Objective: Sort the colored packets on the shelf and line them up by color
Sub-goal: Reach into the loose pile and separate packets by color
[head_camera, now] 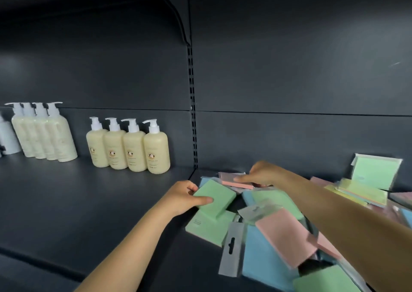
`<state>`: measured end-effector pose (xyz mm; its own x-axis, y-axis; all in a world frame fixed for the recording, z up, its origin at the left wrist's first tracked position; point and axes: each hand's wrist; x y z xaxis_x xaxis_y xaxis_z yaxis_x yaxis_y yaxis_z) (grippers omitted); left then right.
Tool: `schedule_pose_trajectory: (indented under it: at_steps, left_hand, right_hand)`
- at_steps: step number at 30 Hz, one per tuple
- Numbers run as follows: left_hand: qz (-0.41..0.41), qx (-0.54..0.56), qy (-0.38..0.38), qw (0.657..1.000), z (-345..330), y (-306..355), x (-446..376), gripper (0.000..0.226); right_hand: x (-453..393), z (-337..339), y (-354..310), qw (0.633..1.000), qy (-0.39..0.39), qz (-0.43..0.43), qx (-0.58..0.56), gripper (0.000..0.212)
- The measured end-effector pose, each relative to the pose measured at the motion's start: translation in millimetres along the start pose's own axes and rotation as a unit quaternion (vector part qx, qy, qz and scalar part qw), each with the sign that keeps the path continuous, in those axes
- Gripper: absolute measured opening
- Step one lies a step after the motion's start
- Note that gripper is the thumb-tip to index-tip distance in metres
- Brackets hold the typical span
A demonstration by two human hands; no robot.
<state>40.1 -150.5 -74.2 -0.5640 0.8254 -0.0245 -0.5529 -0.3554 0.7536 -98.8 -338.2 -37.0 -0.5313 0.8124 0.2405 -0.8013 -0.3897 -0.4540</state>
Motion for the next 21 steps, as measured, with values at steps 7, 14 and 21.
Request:
schedule_pose_trajectory:
  at_steps: [7,14,21]
  left_hand:
    - [0.008,0.088,-0.035,0.995,9.2,-10.4,-10.8,0.032]
    - [0.066,0.208,-0.081,0.973,25.3,-2.5,-14.2,0.018]
    - [0.085,0.284,-0.003,0.955,34.7,26.4,4.1,0.016]
  right_hand:
    - [-18.3,-7.6,-7.4,0.974,-0.068,-0.056,-0.210,0.036]
    - [-13.5,4.0,-12.9,0.923,-0.086,-0.051,-0.372,0.017]
    - [16.7,27.6,5.9,0.875,0.011,-0.001,-0.483,0.039]
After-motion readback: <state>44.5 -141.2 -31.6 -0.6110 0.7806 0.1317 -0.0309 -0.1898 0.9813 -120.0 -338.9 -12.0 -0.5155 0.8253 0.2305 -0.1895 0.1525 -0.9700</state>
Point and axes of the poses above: each hand's wrist, its own x-axis away from the middle knuckle, its own z-axis out of the back of the hand, y = z × x, and after that the axes turned 8 degrees about -z, right-handed
